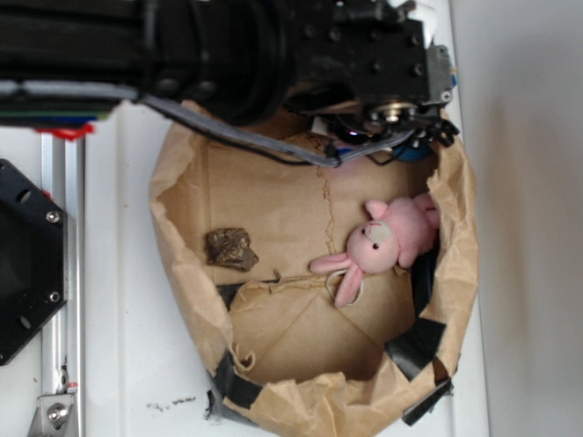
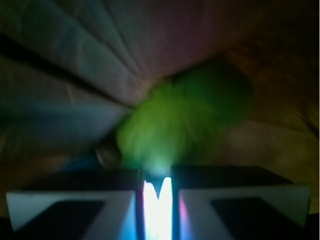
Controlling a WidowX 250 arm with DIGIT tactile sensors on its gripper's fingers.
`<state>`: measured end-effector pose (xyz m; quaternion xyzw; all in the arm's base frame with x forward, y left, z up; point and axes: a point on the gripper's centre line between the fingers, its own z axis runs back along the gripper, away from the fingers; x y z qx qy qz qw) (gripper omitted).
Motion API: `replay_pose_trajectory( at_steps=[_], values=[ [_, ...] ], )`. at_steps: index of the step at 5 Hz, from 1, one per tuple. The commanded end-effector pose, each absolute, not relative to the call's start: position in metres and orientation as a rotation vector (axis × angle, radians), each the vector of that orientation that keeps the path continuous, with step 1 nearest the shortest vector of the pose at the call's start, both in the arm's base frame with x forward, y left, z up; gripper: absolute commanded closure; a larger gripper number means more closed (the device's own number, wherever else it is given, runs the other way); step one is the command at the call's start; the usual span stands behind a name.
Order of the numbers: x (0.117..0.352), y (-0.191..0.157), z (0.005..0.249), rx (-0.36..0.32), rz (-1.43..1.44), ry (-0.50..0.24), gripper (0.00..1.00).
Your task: Grab the green animal.
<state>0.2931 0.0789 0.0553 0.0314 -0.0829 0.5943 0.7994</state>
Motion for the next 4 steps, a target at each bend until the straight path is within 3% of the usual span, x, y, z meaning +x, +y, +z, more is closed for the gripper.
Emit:
replay_pose_trajectory(
  at_steps=[1, 4],
  values=[
    [0.269, 0.085, 0.09, -0.018, 1.275, -0.251, 0.0],
    [0.273, 0.119, 0.077, 0.013, 1.397, -0.309, 0.0]
  ],
)
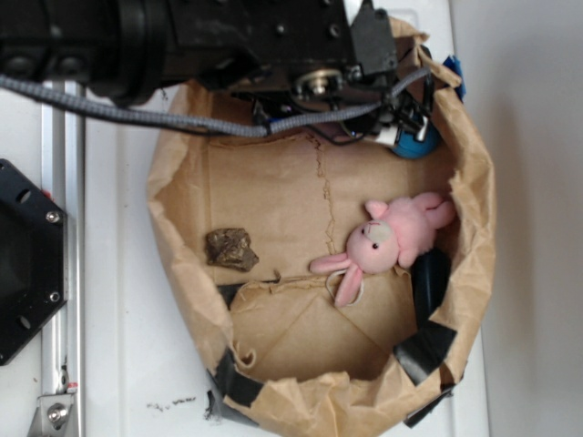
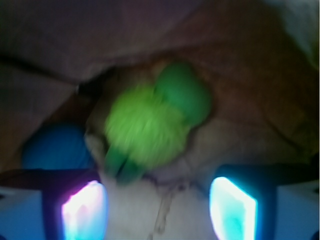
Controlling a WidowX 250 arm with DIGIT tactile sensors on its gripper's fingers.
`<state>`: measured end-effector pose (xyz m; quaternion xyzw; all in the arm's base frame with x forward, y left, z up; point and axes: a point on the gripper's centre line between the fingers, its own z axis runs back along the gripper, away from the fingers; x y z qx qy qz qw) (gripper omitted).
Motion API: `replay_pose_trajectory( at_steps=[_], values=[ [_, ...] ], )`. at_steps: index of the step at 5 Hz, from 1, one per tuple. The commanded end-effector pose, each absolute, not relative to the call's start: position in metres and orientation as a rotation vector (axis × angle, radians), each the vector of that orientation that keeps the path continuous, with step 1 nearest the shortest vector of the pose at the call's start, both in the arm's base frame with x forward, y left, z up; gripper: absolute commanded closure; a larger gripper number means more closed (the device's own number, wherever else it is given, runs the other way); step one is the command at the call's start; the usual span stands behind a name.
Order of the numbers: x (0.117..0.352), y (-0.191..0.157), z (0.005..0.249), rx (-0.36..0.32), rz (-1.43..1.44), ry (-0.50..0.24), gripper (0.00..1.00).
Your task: Grab the green animal.
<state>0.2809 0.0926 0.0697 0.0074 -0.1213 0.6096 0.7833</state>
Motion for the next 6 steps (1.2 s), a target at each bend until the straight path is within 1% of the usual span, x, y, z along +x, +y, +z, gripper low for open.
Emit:
replay_pose_trajectory(
  at_steps=[1, 2, 3, 4, 5, 6],
  values=[
    [0.276, 0.12, 0.074, 0.017, 1.402, -0.31, 0.0],
    [0.273, 0.118, 0.067, 0.058, 1.386, -0.318, 0.0],
    [0.271, 0.119, 0.065, 0.074, 1.382, -0.329, 0.0],
    [0.274, 0.12, 0.064, 0.057, 1.395, -0.327, 0.0],
    [0.282, 0.119, 0.063, 0.039, 1.415, -0.314, 0.0],
    [0.293, 0.119, 0.061, 0.041, 1.421, -0.313, 0.0]
  ],
)
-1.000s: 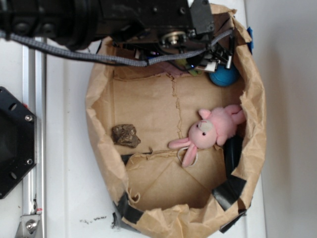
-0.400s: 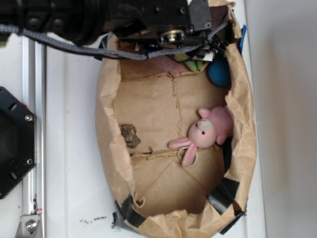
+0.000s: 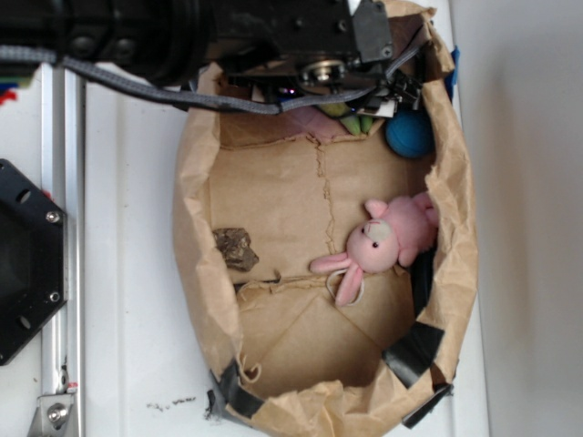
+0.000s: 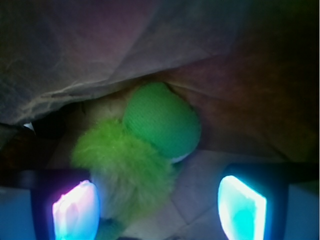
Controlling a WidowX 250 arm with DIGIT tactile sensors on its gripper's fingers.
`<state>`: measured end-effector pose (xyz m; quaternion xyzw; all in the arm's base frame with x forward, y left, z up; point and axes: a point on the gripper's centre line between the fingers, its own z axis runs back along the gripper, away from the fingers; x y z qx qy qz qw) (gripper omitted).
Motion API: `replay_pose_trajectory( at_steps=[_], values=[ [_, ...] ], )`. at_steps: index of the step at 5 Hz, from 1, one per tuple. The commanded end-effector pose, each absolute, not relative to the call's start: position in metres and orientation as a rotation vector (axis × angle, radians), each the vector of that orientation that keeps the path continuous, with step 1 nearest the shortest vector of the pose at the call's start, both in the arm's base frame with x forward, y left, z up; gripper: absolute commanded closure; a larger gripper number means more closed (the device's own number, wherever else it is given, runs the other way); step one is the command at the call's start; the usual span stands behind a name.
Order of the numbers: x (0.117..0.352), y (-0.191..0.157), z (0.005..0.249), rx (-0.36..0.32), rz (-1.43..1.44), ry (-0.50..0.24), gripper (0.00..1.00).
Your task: Grab the green animal.
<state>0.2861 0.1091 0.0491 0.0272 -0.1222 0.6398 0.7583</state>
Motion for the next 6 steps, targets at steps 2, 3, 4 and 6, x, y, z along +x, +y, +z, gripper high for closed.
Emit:
replay_pose_trajectory(
  at_steps=[2, 3, 4, 6],
  values=[
    [0.3, 0.114, 0.055, 0.053, 1.389, -0.301, 0.0],
    [0.301, 0.111, 0.052, 0.054, 1.366, -0.303, 0.0],
    [0.303, 0.109, 0.051, 0.058, 1.349, -0.302, 0.0],
    [0.304, 0.102, 0.046, 0.077, 1.314, -0.288, 0.67]
  ],
)
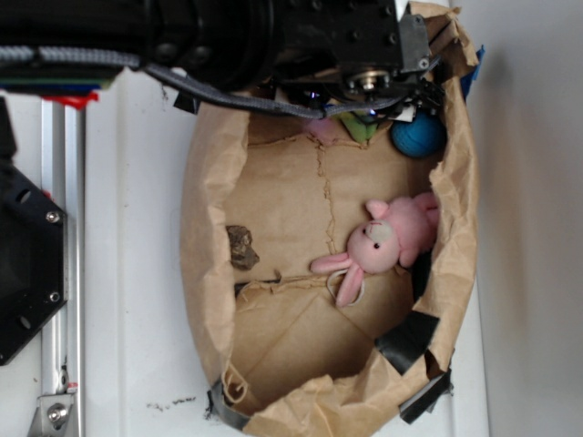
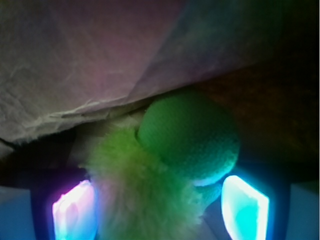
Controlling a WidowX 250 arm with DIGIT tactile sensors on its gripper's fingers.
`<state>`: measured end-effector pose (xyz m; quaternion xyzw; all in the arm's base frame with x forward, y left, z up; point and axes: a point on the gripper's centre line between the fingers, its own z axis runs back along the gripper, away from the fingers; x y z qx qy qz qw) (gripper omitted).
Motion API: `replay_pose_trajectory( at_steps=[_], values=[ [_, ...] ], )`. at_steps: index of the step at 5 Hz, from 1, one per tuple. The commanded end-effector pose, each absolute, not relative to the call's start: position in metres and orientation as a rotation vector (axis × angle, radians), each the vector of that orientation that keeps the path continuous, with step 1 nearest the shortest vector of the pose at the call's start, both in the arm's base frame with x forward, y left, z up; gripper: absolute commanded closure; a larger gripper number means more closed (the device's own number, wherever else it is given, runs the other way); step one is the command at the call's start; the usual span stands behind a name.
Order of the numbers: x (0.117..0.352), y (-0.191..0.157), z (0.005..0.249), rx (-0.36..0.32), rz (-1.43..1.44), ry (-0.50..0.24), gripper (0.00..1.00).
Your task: Grab the green animal.
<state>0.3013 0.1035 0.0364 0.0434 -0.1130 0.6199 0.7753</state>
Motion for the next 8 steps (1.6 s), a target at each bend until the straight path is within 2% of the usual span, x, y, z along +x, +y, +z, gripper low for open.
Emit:
replay_pose_trajectory(
  at_steps=[1, 5, 6, 8],
  values=[
    [0.306, 0.102, 0.046, 0.075, 1.318, -0.287, 1.0],
    [0.31, 0.103, 0.054, 0.047, 1.256, -0.279, 1.0],
    [0.306, 0.092, 0.067, 0.011, 1.137, -0.271, 1.0],
    [0.277, 0.048, 0.11, -0.159, 0.825, -0.244, 1.0]
  ],
)
